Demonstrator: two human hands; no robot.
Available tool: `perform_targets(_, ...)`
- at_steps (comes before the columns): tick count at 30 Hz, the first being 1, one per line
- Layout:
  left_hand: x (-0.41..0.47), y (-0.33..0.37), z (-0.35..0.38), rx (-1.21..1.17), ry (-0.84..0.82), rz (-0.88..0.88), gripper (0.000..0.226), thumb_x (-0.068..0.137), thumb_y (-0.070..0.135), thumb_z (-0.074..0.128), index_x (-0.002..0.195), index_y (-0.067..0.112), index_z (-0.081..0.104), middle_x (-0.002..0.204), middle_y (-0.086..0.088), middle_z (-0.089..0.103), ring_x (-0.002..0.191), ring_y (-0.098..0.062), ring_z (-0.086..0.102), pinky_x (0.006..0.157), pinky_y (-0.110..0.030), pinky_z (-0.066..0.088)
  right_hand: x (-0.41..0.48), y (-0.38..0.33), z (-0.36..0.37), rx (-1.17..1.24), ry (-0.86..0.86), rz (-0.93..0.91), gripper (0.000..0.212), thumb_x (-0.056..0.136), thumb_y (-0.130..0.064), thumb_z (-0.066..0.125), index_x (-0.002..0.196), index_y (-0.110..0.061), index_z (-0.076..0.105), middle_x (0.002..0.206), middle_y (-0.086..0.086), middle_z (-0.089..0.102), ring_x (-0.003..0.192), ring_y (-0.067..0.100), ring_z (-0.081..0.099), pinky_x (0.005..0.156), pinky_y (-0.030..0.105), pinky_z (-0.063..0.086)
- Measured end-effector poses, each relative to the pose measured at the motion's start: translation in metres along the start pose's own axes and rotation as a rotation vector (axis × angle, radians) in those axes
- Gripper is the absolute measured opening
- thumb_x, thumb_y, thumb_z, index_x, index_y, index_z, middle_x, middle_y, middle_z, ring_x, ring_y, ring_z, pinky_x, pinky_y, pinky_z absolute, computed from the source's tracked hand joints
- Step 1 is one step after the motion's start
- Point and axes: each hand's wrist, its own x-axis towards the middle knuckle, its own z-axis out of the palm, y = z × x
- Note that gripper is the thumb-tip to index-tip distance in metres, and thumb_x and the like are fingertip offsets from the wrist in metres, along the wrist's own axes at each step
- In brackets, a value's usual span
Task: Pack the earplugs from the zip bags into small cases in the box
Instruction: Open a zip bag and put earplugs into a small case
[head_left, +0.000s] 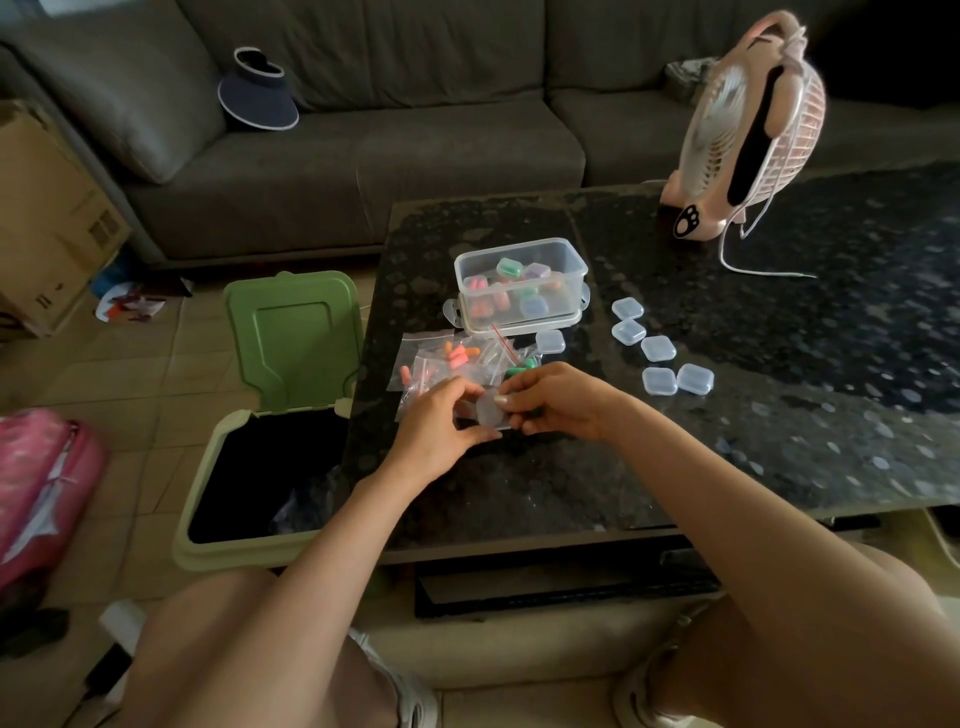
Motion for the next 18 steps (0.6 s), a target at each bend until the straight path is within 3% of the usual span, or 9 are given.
perform_targets(2, -0.0001, -0.0001, 0.0003, -0.007, 0.002, 0.018, 0.042, 0.071, 0.017, 0.080, 0.107, 0.009, 0.059, 0.107, -0.003, 0.063, 0.096, -0.016, 0.061, 0.086, -0.001, 0.032, -0.0009, 0.0010, 0.0012, -0.029, -0.002, -0.024, 0.008, 0.085, 0.004, 0.061, 0.088, -0.003, 0.063, 0.077, 0.011, 0.062, 0.053, 0.008, 0.058, 0.051, 0.016, 0.051)
perform_targets(5, -0.0006, -0.0004, 0.0006, -0.043, 0.004, 0.029, 0.038, 0.072, 0.012, 0.078, 0.104, 0.007, 0.059, 0.105, -0.003, 0.062, 0.095, -0.016, 0.061, 0.080, 0.006, 0.032, -0.0003, 0.0018, 0.0014, -0.122, 0.061, -0.106, 0.010, 0.083, 0.002, 0.065, 0.087, -0.006, 0.064, 0.079, 0.008, 0.063, 0.057, 0.008, 0.061, 0.052, 0.016, 0.052)
perform_targets(9, 0.0006, -0.0030, 0.0003, -0.171, 0.015, -0.026, 0.036, 0.071, 0.013, 0.080, 0.099, 0.011, 0.056, 0.096, 0.003, 0.063, 0.087, -0.010, 0.063, 0.083, -0.020, 0.051, 0.0015, 0.0026, 0.0021, -0.046, 0.095, -0.146, 0.012, 0.081, 0.011, 0.063, 0.087, 0.001, 0.064, 0.088, 0.014, 0.065, 0.073, 0.020, 0.069, 0.064, 0.025, 0.059)
perform_targets(11, 0.0014, -0.0047, 0.0009, -0.212, 0.012, -0.073, 0.038, 0.071, 0.017, 0.080, 0.101, 0.010, 0.056, 0.096, 0.002, 0.064, 0.087, -0.012, 0.065, 0.079, -0.021, 0.052, 0.0011, 0.0025, 0.0029, -0.056, 0.140, -0.153, 0.013, 0.080, 0.014, 0.062, 0.083, 0.002, 0.065, 0.084, 0.014, 0.066, 0.067, 0.021, 0.069, 0.062, 0.025, 0.059)
perform_targets(14, 0.0021, -0.0026, 0.0021, -0.276, -0.007, -0.130, 0.043, 0.071, 0.022, 0.080, 0.104, 0.009, 0.056, 0.094, 0.002, 0.065, 0.086, -0.012, 0.064, 0.077, -0.021, 0.052, 0.0004, 0.0025, 0.0049, -0.298, 0.249, -0.219, 0.008, 0.077, 0.006, 0.071, 0.081, -0.001, 0.069, 0.077, 0.009, 0.066, 0.051, 0.009, 0.065, 0.050, 0.016, 0.053)
perform_targets(18, 0.0024, -0.0031, 0.0017, -0.254, 0.007, -0.139, 0.042, 0.072, 0.020, 0.079, 0.104, 0.009, 0.056, 0.087, 0.012, 0.060, 0.078, -0.001, 0.060, 0.071, -0.010, 0.048, 0.0012, 0.0043, 0.0071, -0.509, 0.341, -0.335, 0.010, 0.075, -0.005, 0.076, 0.083, -0.002, 0.071, 0.074, 0.003, 0.064, 0.039, -0.002, 0.052, 0.044, 0.009, 0.043)
